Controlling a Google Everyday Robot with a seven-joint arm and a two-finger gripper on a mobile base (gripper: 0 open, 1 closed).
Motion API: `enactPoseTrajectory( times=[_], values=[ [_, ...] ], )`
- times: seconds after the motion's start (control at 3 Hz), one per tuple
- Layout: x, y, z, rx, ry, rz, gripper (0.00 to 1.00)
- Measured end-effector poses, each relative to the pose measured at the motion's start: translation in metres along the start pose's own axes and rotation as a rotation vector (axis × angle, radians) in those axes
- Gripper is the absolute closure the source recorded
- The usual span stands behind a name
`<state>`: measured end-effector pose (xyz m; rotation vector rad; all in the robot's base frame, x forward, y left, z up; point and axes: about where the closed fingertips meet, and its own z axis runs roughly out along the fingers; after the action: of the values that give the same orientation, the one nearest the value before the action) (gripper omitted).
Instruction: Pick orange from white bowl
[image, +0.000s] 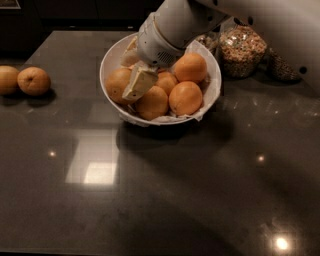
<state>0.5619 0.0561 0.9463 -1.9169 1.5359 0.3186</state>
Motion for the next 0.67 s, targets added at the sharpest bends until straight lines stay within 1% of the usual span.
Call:
enactPoseTrajectory(
  times=[0.33,0.67],
  values=[
    [0.0010,-0.0009,0.0074,-0.015,0.001,-0.006,0.41],
    [0.0005,0.0001,0.0116,-0.025,-0.001,-0.009,0.36]
  ],
)
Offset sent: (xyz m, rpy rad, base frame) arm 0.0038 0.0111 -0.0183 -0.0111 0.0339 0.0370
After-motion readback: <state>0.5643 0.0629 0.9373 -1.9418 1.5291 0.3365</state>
